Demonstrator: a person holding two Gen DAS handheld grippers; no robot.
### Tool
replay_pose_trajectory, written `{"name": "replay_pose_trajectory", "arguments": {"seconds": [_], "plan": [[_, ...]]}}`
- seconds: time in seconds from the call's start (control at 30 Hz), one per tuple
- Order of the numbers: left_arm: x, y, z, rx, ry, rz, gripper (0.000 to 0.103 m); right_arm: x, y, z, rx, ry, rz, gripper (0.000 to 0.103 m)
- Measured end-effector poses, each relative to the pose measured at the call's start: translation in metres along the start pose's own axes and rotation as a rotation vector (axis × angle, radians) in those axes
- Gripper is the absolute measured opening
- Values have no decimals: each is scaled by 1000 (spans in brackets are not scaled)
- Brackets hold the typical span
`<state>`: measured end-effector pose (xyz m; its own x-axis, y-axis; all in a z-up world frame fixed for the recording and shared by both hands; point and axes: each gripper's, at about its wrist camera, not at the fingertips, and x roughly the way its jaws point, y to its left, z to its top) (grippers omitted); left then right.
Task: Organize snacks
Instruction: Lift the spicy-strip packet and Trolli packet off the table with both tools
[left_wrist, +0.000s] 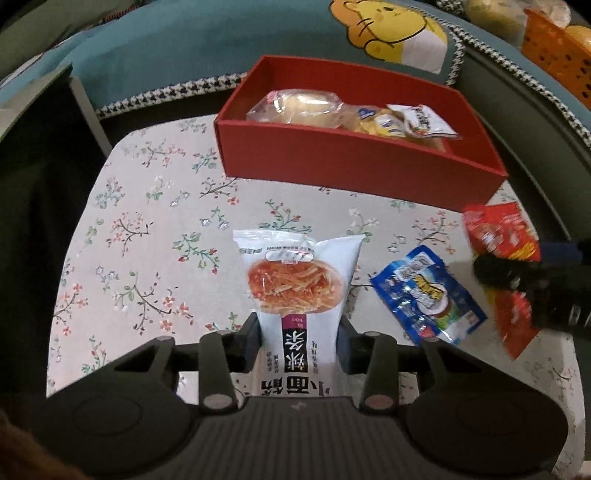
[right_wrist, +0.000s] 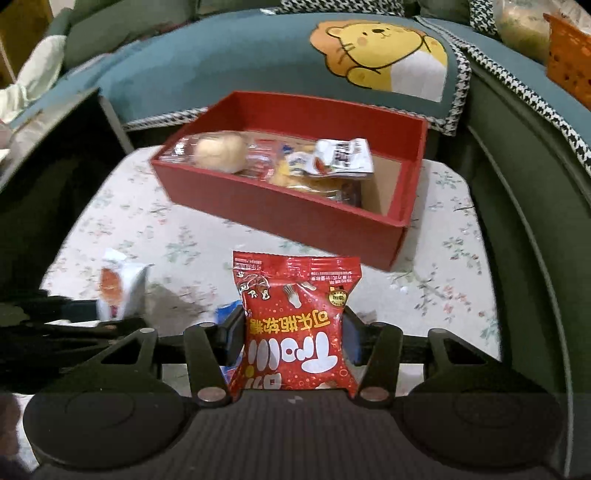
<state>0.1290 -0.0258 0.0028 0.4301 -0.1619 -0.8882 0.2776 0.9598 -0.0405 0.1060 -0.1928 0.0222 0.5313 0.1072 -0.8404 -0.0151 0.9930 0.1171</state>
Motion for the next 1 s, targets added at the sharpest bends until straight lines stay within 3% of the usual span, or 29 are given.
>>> {"name": "replay_pose_trajectory", "arguments": {"seconds": [0.4,0.53,0.7,0.83,0.93,1.0], "plan": [[0,-13,-7,49,-15,20,71,2,13,-15,-30,31,-13,59],[16,-13,-6,29,22,9,72,6,6,-13,-6,38,-8,60],[39,-8,-3,-42,73,-9,84,11,0,-12,17,56,6,60],[45,-11,-6,-37,75,-3,95,11,-3,-11,23,57,13,60],[47,-14,-10,-27,62,26,93,11,-2,-10,20,56,15,60],[44,-19,-12,4,55,38,78,10,0,-10,16,56,20,60]]}}
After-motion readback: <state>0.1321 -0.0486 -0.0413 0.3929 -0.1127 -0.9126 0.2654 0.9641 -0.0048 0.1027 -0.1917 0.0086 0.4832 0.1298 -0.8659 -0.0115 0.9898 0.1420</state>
